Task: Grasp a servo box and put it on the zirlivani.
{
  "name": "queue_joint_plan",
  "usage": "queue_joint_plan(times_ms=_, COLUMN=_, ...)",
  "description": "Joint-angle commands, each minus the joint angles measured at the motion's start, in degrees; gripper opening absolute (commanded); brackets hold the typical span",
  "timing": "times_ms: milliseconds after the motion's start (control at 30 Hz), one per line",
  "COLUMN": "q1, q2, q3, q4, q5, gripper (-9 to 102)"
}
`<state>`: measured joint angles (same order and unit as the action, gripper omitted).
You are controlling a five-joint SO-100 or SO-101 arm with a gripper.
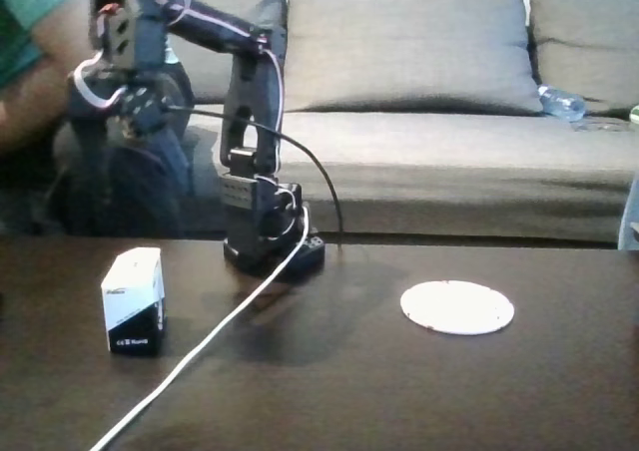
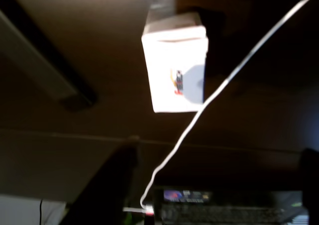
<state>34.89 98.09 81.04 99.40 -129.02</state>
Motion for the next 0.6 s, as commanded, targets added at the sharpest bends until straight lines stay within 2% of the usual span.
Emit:
queue_joint_plan(times_ms=0, q1=2.0, q2=-4.6, q3=-6.0, q4=2.2, q5=-0.5, gripper=40)
queue_joint_plan(times_ms=267, q1=4.0, q2=-21.9, q3=-22.0, q4=2.6, q5=1.9, gripper=40)
queue_joint_plan(times_ms=567, q1=1.8, q2=-23.2, q3=-21.6, q4=3.2, q5=1.7, gripper=40)
